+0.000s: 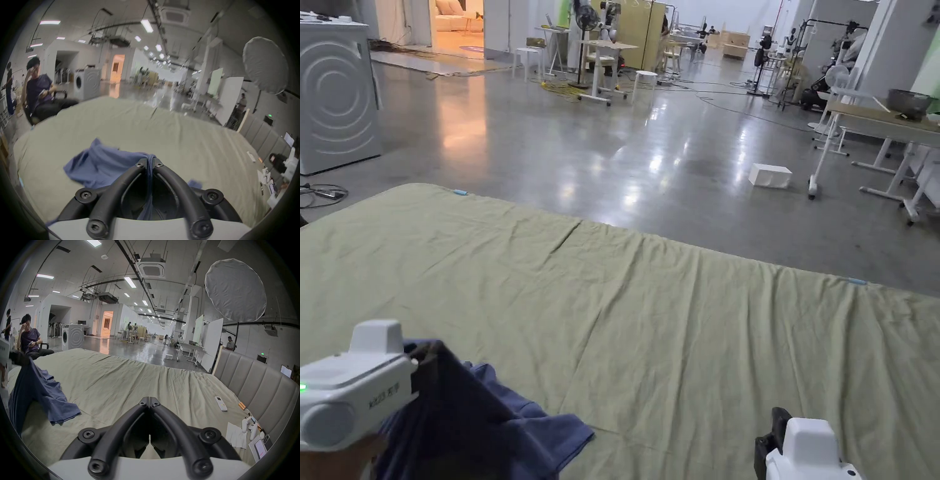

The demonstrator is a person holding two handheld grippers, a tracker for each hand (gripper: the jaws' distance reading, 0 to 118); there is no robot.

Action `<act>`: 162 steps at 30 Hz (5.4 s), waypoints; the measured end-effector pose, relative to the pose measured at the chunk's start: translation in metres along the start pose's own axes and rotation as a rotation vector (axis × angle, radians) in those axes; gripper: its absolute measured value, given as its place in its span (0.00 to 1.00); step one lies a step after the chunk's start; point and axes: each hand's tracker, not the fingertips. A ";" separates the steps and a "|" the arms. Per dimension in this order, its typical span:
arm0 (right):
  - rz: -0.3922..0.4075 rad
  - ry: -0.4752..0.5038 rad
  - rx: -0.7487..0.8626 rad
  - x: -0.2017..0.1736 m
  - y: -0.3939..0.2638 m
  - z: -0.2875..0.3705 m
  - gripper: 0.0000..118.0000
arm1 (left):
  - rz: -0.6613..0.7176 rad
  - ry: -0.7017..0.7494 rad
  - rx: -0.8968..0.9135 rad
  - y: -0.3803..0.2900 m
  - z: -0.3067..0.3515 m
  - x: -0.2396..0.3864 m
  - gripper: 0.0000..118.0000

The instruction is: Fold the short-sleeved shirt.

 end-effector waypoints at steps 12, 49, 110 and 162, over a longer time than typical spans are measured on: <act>-0.038 -0.079 0.026 0.047 -0.001 0.021 0.00 | -0.145 -0.340 0.198 0.105 0.015 0.178 0.05; -0.140 -0.179 0.020 0.105 -0.008 0.046 0.00 | -0.100 -0.250 0.016 -0.041 0.010 0.244 0.60; -0.219 -0.160 -0.186 0.133 -0.063 0.026 0.00 | -0.252 -0.074 -0.584 -0.122 -0.122 0.163 0.05; -0.134 -0.050 -0.147 0.167 0.016 0.009 0.04 | -0.215 -0.075 -0.194 0.024 -0.015 0.142 0.05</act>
